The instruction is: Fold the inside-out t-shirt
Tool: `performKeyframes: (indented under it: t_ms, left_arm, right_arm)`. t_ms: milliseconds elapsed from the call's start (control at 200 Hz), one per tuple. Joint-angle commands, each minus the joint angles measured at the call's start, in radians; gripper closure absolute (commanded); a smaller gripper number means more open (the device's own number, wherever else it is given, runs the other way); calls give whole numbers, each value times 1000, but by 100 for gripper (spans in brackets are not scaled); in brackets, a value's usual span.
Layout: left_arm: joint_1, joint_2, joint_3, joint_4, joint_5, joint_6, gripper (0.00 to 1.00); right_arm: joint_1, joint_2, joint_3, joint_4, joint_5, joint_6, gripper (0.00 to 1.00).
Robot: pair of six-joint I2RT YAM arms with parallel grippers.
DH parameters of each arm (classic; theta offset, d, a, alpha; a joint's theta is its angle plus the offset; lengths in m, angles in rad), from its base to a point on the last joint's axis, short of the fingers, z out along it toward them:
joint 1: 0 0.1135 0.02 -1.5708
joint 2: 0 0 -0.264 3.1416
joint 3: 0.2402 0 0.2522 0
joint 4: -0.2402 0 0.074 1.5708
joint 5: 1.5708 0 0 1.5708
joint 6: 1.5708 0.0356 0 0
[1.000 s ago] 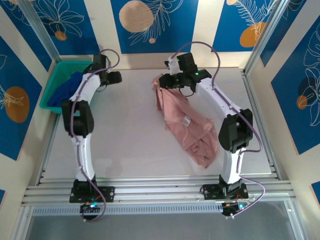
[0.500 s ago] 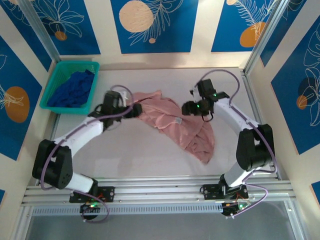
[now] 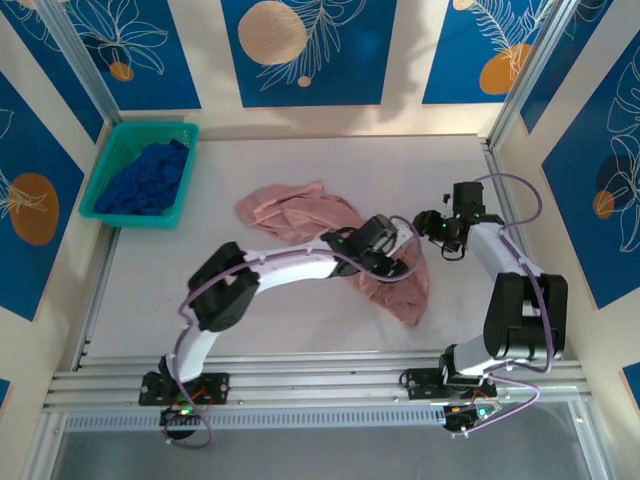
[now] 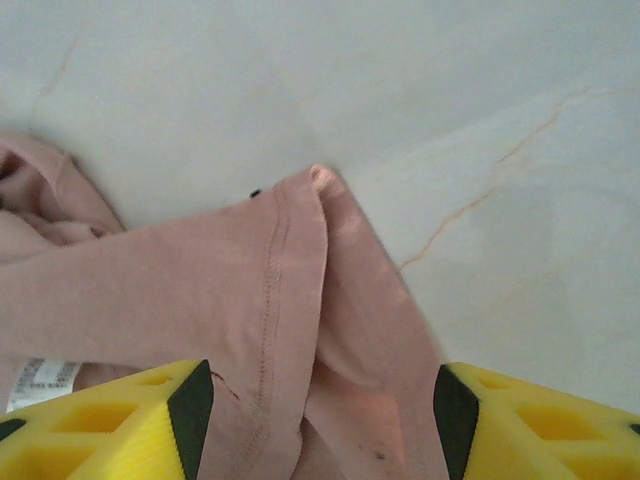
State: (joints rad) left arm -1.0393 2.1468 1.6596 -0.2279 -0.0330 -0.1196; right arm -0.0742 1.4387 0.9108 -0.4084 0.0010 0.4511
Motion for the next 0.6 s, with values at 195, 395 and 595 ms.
performKeyframes:
  t_ms: [195, 395, 595]
  left_arm:
    - [10, 288, 366, -302, -196, 171, 47]
    - [25, 318, 434, -332, -197, 169, 69]
    - [71, 256, 411, -309, -83, 118, 88]
  right_arm:
    - [-39, -151, -122, 47, 29, 52, 38]
    - [-29, -181, -152, 37, 12, 54, 38]
    - [17, -187, -180, 18, -7, 57, 38]
